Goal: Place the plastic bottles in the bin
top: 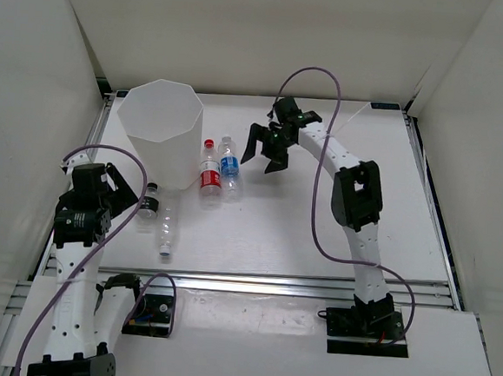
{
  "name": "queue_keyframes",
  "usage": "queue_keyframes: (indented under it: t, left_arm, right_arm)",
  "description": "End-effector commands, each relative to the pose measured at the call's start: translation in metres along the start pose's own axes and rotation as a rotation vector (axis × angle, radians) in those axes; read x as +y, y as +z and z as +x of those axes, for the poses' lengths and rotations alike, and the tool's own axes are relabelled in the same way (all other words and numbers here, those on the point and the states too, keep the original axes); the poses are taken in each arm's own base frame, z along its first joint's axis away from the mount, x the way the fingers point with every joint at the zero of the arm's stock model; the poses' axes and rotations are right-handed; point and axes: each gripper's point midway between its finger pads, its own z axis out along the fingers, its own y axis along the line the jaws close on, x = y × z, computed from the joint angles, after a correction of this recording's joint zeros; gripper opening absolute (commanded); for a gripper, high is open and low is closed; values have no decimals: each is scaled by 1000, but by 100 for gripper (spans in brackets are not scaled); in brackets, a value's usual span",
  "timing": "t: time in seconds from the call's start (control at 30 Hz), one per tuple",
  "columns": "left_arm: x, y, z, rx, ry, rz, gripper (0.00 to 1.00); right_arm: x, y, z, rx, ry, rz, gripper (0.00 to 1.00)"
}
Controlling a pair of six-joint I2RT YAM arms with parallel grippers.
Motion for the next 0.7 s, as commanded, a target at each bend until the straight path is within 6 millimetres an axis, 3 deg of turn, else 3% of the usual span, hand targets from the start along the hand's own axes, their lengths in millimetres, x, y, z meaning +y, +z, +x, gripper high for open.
queue_keyframes:
  t: [0.0,0.13,0.3,0.4,0.53,0.6,0.63,0.67]
  left_arm:
    - [-15,-3,-4,5,17,73,100]
    - [-17,-3,6,44,15,92,100]
    - [-17,-3,6,44,15,92,100]
    - [-17,1,10,72,23,79,100]
    - [-16,1,12,81,14,74,100]
    - [-14,-2,13,80,14,75,100]
    - [-13,-4,14,81,14,74,100]
    - [-13,-4,14,81,14,74,100]
  right_arm:
    - [34,14,-14,10,-51,-180,100]
    - [51,30,-20,13,-87,-280,100]
    - [57,53,-19,52,-74,-352,100]
    - [58,72,-6,105,-48,-365,96]
    - [56,93,9,163,-27,-381,88]
    - [57,93,9,165,-18,-380,81]
    - [51,97,12,169,-8,-363,76]
    - [46,100,17,182,4,-353,65]
